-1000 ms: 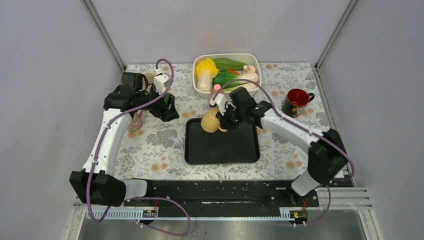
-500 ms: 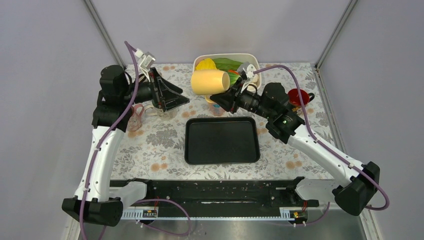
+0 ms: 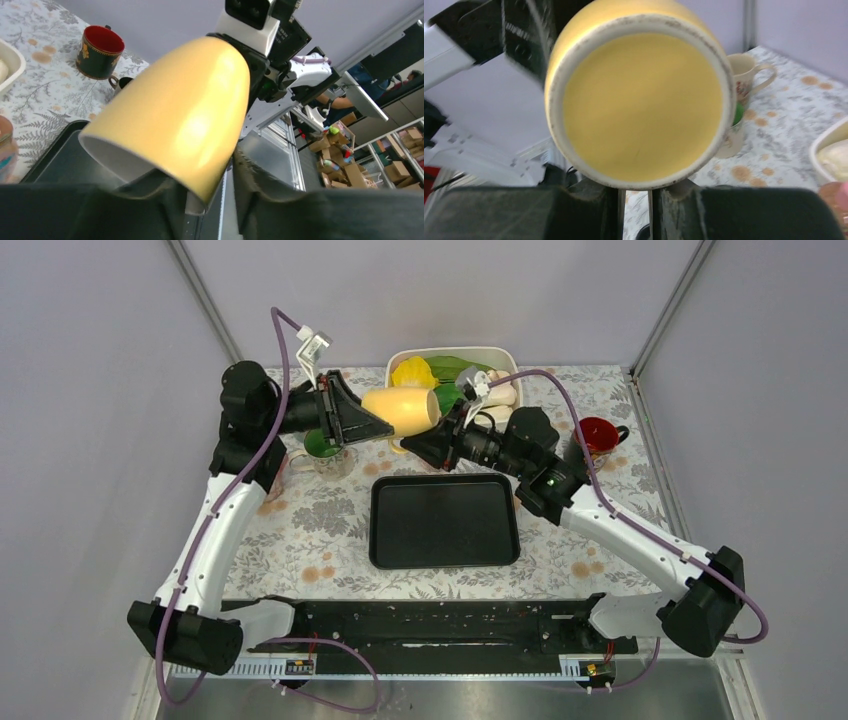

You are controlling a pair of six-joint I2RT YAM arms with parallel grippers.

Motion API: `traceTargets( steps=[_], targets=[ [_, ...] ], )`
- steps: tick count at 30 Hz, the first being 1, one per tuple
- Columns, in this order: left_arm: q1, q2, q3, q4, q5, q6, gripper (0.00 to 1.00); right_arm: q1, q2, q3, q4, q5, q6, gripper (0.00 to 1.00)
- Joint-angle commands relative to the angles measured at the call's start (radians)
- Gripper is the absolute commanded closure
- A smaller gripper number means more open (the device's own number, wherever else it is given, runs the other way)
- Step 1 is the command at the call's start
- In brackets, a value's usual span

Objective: Turn the mug right side up

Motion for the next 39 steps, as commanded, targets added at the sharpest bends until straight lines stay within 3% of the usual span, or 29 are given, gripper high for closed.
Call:
traceTargets(
  steps=[1, 2, 3, 4, 6, 8, 9, 10, 17, 19, 23, 28, 32, 37, 38, 39],
  targets=[
    [-0.009, -0.01, 0.002, 0.185, 0.049, -0.083, 0.87, 0.006, 0.037, 0.074, 0.13, -0.04, 0.043, 1.0],
    [-0.009, -0.009, 0.005, 0.175, 0.048, -0.082, 0.99, 0.006, 0.044, 0.074, 0.118, -0.036, 0.041, 1.0],
    [-0.008, -0.013, 0.006, 0.158, 0.045, -0.071, 1.0, 0.006, 0.049, 0.075, 0.1, -0.033, 0.036, 1.0],
    [-0.005, -0.017, 0.006, 0.126, 0.037, -0.042, 1.0, 0.005, 0.051, 0.075, 0.076, -0.024, 0.026, 0.89],
    [0.005, -0.038, 0.014, 0.007, -0.009, 0.06, 1.0, 0.006, 0.047, 0.069, 0.016, -0.008, -0.009, 0.46],
    [0.024, -0.051, 0.062, -0.218, -0.101, 0.251, 1.0, 0.006, 0.029, 0.032, -0.03, 0.038, -0.04, 0.23],
    [0.031, -0.052, 0.109, -0.362, -0.179, 0.383, 1.0, 0.005, 0.017, 0.01, -0.045, 0.07, -0.055, 0.06],
    [0.034, -0.051, 0.153, -0.492, -0.269, 0.515, 1.0, 0.004, 0.001, -0.012, -0.065, 0.103, -0.07, 0.01],
    [0.036, -0.09, 0.192, -0.993, -0.849, 1.127, 1.0, 0.004, -0.059, -0.082, -0.338, 0.291, -0.222, 0.01],
    [0.048, -0.068, 0.15, -1.134, -0.963, 1.224, 1.0, 0.004, -0.067, -0.09, -0.409, 0.334, -0.248, 0.01],
    [0.11, -0.07, -0.049, -1.178, -1.162, 1.363, 1.0, 0.004, -0.096, -0.139, -0.44, 0.362, -0.276, 0.01],
    [0.23, 0.02, -0.229, -1.106, -1.24, 1.435, 1.0, 0.004, -0.107, -0.172, -0.453, 0.375, -0.281, 0.01],
    [0.337, 0.118, -0.295, -0.979, -1.199, 1.443, 1.0, 0.003, -0.117, -0.193, -0.449, 0.379, -0.281, 0.01],
    [0.351, 0.216, -0.347, -0.893, -1.153, 1.452, 1.0, -0.016, -0.126, -0.211, -0.449, 0.39, -0.273, 0.0],
    [0.351, 0.227, -0.354, -0.884, -1.143, 1.454, 0.98, -0.026, -0.128, -0.217, -0.449, 0.392, -0.268, 0.01],
    [0.352, 0.234, -0.361, -0.876, -1.136, 1.453, 0.88, -0.036, -0.132, -0.223, -0.449, 0.393, -0.259, 0.0]
  ],
)
